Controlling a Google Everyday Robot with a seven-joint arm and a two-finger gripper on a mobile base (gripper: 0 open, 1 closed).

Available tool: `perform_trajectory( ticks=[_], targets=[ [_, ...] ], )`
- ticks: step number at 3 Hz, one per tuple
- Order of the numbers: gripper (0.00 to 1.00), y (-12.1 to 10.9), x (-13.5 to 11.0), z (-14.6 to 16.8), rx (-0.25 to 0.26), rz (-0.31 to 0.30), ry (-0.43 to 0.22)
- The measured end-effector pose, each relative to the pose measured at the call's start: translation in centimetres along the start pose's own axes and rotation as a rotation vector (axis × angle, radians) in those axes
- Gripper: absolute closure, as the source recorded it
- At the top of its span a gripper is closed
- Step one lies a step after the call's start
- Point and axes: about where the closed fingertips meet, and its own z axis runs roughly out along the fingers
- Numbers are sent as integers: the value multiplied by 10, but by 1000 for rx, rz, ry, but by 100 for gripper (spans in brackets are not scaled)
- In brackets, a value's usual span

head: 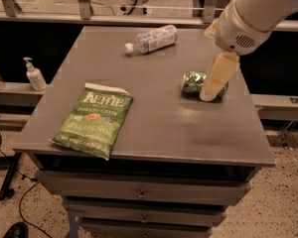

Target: Place green can upright

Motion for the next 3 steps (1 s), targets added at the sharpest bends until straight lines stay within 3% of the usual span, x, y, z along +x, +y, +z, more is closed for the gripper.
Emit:
perform_trajectory(
  ticks=[2,3],
  targets=[
    [0,-9,-6,72,-28,-6,63],
    [0,-19,5,98,-35,5,120]
  ],
)
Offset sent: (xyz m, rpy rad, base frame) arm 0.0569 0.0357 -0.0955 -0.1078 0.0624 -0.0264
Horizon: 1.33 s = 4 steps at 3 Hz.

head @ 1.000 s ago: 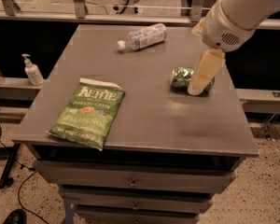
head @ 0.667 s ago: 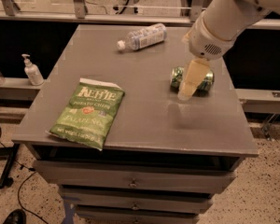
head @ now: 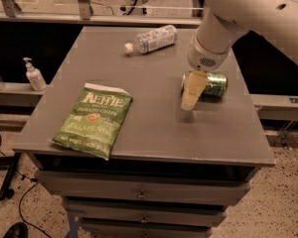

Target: Place green can upright

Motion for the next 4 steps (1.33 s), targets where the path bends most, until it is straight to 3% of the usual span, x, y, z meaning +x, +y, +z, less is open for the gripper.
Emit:
perform_trajectory(
  ticks=[1,3,4],
  targets=[
    [0,-9,15,16,-7,17,48],
    [40,-24,37,21,-23,63,99],
    [64,-37,37,3,-21,77,84]
  ],
)
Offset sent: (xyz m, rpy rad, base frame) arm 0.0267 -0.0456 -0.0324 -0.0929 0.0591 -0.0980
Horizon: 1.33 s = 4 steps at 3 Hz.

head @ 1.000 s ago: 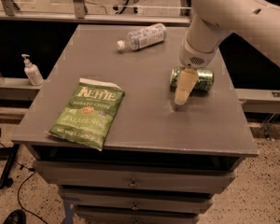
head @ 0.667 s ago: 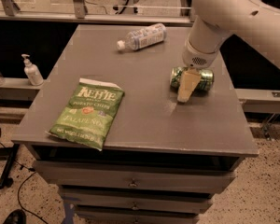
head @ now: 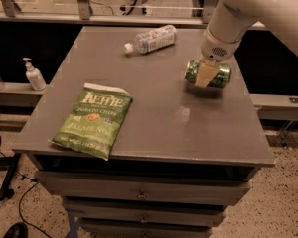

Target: Place green can upright

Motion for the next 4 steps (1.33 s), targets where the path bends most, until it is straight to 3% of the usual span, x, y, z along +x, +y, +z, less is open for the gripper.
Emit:
perform_trajectory(
  ticks=[1,2,3,4],
  targets=[
    [87,-9,-7,-39,14,0,-77],
    [100,-17,-18,-68,19,5,-254],
    [100,-16,-27,-81,-6,39,-500],
    [100,-10,-53,-96,-50,67,-768]
  ],
)
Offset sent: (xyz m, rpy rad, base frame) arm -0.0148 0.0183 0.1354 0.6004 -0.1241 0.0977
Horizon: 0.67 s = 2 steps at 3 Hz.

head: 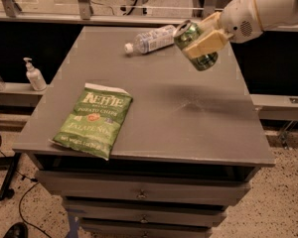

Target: Place green can upright

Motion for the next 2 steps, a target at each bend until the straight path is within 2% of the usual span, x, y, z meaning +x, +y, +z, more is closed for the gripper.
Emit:
perform_trajectory(
  ticks=[1,2],
  targets=[
    [100,13,-38,8,-55,37,-259],
    [100,20,-57,10,-84,38,-312]
  ],
)
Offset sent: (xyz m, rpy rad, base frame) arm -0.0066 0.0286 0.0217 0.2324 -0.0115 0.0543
